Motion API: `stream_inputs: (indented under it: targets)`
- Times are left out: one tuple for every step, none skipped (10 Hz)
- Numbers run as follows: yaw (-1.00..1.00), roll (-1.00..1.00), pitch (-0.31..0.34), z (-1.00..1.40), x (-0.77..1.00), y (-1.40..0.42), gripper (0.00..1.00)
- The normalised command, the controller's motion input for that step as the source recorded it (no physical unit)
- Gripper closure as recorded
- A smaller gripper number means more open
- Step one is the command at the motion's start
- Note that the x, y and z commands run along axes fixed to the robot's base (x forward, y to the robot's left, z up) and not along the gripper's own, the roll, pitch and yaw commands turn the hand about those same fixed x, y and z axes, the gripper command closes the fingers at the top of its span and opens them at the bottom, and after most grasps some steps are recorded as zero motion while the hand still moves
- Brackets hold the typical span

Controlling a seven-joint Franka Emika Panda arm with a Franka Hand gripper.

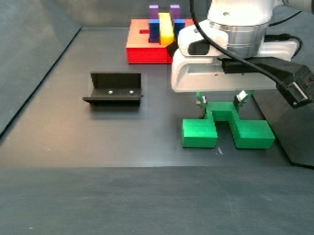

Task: Pick up the green object. Move up. Place the green object on the fixture. Regrasp the green object. Move to above the board. Insert the green object.
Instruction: Pick up the green object.

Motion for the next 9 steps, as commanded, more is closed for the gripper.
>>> stream_inputs:
  targets:
    - [0.00, 0.00, 0.000, 0.00, 0.00, 0.00, 1.00]
    - [0.00, 0.00, 0.000, 0.00, 0.00, 0.00, 1.00]
    - [0.00, 0.00, 0.000, 0.00, 0.00, 0.00, 1.00]
    - [0.00, 0.00, 0.000, 0.00, 0.00, 0.00, 1.00]
    - [0.00, 0.00, 0.000, 0.00, 0.00, 0.00, 1.00]
    - [0.00, 0.00, 0.000, 0.00, 0.00, 0.00, 1.00]
    - [0.00, 0.00, 0.000, 0.00, 0.00, 0.00, 1.00]
    - [0.00, 0.00, 0.000, 0.00, 0.00, 0.00, 1.00]
    - [0.00, 0.00, 0.000, 0.00, 0.00, 0.00, 1.00]
